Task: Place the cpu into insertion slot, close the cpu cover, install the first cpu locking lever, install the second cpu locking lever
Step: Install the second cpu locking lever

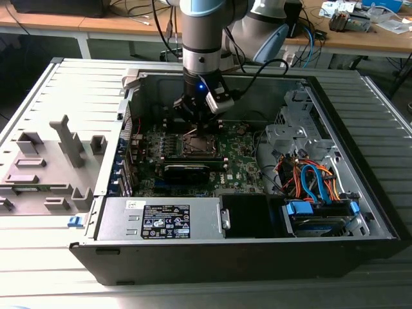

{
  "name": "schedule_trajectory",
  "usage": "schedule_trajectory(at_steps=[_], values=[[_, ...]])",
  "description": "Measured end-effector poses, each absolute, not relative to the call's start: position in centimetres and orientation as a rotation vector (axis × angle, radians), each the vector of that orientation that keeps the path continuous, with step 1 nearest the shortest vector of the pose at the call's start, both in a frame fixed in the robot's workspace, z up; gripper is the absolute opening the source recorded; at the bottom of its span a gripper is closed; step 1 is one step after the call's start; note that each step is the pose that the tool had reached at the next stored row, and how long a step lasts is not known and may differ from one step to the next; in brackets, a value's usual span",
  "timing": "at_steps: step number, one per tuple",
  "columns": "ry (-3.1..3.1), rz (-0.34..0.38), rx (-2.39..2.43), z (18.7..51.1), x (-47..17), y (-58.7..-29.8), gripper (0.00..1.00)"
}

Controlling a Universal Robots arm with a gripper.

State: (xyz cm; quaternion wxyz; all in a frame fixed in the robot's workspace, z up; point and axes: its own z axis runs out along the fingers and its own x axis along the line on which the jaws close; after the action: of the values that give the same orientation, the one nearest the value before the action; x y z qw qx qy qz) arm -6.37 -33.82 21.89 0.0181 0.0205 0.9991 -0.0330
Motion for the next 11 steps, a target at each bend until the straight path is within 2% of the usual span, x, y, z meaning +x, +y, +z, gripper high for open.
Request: schedule_trajectory(at_steps=[6,11], values=[[3.093,-0.099,0.065,24.5,-7.0,-33.8,0.11],[3.087,-0.069,0.066,24.5,-8.1,-33.8,0.11]])
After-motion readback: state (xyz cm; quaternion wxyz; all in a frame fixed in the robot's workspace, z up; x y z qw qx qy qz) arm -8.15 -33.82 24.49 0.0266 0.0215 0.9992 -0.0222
